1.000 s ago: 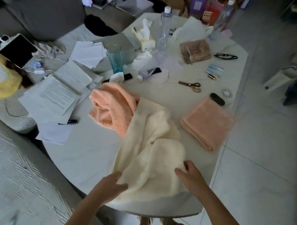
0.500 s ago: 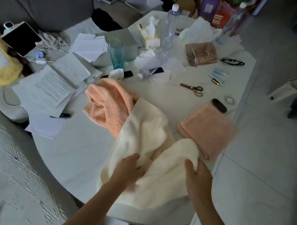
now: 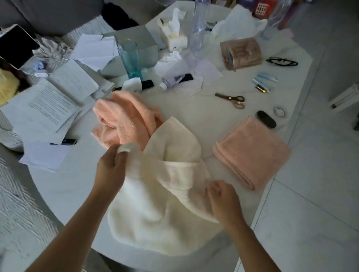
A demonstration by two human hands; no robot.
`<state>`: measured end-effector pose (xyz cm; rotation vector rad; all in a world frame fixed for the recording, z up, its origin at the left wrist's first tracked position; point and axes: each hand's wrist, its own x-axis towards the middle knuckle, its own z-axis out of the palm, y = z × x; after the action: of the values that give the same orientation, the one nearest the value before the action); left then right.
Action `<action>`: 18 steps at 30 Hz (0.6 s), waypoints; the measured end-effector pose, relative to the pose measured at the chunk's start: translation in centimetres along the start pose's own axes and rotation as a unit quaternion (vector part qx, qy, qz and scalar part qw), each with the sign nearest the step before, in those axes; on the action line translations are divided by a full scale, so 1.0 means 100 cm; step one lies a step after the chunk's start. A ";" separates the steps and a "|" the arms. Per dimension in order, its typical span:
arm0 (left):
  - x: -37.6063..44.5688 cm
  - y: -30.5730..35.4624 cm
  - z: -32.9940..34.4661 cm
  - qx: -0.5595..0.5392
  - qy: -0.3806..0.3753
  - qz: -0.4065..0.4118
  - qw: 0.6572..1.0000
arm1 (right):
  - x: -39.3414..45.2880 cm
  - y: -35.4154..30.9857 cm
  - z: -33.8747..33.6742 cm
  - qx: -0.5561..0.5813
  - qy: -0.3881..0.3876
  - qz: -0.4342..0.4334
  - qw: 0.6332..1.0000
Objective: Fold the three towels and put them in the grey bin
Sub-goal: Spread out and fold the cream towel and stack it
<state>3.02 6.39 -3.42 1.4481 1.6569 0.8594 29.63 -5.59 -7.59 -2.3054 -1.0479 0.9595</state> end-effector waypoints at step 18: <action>0.155 0.027 0.159 0.397 -0.276 0.066 0.873 | 0.033 -0.018 0.015 0.135 0.051 0.110 0.983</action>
<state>17.16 22.21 -10.47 2.1140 1.5078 -0.2577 29.24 -1.75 -8.88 -2.2462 -0.5888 0.9867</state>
